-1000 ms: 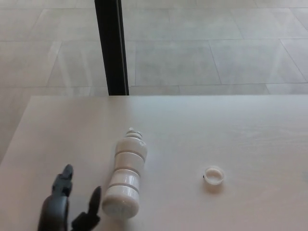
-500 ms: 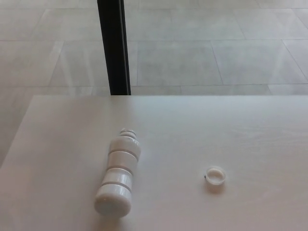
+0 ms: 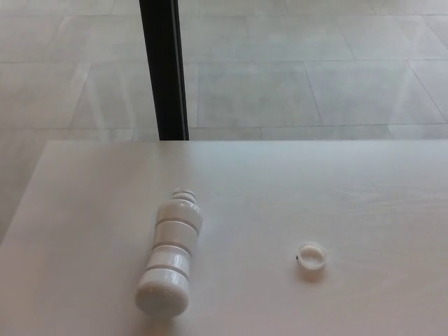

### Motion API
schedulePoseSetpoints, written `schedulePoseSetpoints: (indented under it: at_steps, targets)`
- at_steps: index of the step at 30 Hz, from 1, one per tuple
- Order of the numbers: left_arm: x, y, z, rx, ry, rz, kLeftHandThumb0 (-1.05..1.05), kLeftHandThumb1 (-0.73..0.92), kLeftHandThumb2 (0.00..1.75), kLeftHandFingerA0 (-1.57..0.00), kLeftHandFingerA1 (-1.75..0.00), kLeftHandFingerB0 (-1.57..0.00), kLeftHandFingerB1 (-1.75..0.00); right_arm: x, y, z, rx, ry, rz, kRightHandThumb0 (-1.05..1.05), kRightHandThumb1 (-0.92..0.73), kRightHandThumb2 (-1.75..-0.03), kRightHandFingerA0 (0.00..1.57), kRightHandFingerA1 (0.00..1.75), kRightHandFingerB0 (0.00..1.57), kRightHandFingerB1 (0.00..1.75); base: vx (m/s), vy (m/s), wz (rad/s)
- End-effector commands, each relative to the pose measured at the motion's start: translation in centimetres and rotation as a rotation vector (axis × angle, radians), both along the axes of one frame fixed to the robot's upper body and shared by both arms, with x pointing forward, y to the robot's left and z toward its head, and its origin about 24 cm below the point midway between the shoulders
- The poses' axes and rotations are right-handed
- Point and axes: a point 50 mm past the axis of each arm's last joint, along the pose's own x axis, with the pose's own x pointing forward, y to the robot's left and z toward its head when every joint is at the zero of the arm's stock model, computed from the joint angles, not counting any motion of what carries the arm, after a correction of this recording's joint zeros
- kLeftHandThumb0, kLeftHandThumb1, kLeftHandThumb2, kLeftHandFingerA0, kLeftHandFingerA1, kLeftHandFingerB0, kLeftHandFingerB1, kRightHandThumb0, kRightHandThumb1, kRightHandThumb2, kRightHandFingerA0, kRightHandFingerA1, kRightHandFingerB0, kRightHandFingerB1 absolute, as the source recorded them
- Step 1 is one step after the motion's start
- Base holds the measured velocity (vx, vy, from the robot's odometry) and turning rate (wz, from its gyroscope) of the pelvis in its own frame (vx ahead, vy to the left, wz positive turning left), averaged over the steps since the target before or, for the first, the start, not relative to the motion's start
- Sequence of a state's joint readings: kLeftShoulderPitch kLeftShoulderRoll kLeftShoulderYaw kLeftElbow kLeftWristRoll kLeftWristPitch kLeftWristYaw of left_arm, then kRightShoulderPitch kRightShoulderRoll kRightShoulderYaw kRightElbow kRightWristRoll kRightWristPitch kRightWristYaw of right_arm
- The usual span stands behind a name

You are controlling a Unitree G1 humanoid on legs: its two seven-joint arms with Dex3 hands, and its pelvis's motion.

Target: The robot uses its left hand to to lift the bottle kept on the middle of the desk and tilts it towards its right hand. It then uses its right hand to rotate its cap to open it and places the bottle and cap back on the desk

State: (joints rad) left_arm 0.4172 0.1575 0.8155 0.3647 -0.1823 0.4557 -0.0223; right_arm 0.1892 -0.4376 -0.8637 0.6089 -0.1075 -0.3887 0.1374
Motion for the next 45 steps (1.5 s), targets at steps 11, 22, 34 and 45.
schedulePoseSetpoints:
  at_steps: [11, 22, 34, 45]
  targets:
    - [-12.2, -1.6, -3.3, -0.165, 0.395, -0.194, -0.51, 0.54, 0.98, -0.43, -0.62, -0.31, -0.60, -10.5, 2.9, -12.3, 0.763, 0.154, -0.413, -0.78, -0.54, -0.87, 0.09, 0.73, 0.08, 0.63, 0.00, 0.000, 0.00]
    - [-14.1, -1.5, -2.6, -0.178, 0.281, -0.079, -0.56, 0.66, 0.93, -0.16, -0.50, -0.11, -0.56, -11.7, 2.8, -12.1, 0.787, 0.208, -0.372, -0.78, -0.67, -0.60, 0.09, 0.89, 0.07, 0.67, 0.00, 0.000, 0.00]
    - [-14.1, -1.5, -2.6, -0.191, 0.221, -0.088, -0.53, 0.87, 0.65, -0.19, -0.38, -0.08, -0.49, -12.4, 3.0, -12.2, 0.761, 0.292, -0.333, -0.76, -0.67, -0.57, 0.15, 0.83, 0.11, 0.61, 0.00, 0.000, 0.00]
    - [-13.4, -1.3, -2.9, -0.173, 0.175, -0.038, -0.50, 0.84, 0.65, -0.16, -0.39, -0.04, -0.49, -12.3, 3.3, -12.4, 0.765, 0.321, -0.292, -0.75, -0.66, -0.60, 0.24, 0.80, 0.12, 0.59, 0.00, 0.000, 0.00]
